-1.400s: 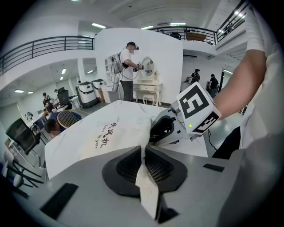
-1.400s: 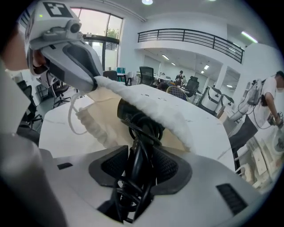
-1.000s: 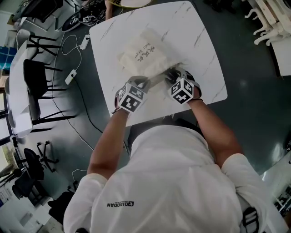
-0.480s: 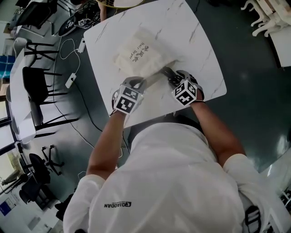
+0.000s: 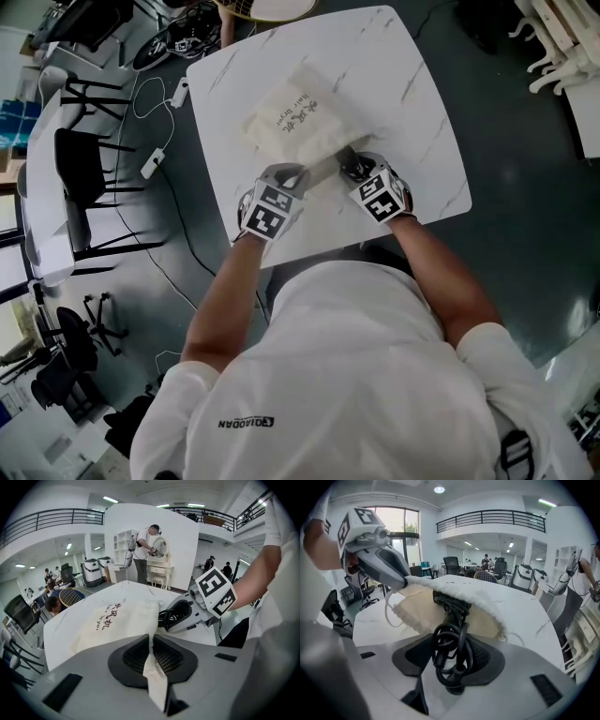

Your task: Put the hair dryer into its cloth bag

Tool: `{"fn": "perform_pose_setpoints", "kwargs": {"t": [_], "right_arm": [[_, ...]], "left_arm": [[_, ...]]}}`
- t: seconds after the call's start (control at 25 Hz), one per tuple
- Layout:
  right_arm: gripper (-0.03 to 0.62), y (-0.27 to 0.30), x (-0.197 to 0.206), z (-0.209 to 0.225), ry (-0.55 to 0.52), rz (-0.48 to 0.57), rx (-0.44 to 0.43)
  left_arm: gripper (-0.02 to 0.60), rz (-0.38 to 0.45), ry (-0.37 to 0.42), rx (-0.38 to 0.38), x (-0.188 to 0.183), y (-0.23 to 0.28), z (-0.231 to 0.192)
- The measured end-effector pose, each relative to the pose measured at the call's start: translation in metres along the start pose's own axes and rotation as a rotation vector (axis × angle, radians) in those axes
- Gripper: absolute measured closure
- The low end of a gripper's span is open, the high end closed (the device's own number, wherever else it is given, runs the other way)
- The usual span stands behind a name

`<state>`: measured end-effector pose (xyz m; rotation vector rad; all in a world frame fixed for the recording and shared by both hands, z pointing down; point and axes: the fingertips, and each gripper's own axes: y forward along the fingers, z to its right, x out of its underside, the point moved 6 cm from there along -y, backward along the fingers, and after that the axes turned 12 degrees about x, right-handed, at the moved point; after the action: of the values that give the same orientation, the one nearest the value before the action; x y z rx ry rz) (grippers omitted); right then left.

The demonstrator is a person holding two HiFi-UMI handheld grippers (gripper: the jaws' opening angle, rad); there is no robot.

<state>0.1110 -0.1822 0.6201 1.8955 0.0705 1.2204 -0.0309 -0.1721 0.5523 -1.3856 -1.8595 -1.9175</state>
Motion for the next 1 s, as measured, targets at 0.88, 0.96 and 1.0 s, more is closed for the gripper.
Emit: {"fn": "perform_pose_setpoints", "kwargs": {"t": [0.88,0.96,1.0], "right_arm": [[0.359,0.096,-0.072,0.017,-0.104,-0.021,-0.054],[0.351,0.097,-0.069,0.018,-0.121,-0.033,-0.062],[0.338,0.096,-0.066,0.019,-0.134,-0.032,-0.065]], "left_arm": [[0.531,0.087,-0.161,-0.069,-0.011,-0.011,-0.034],[0.531,0.085,-0.170,-0.064,-0.010,-0.007,-0.036],[0.531,0.081,-0.170,-0.064,-0.010,-0.005,-0.036]]}}
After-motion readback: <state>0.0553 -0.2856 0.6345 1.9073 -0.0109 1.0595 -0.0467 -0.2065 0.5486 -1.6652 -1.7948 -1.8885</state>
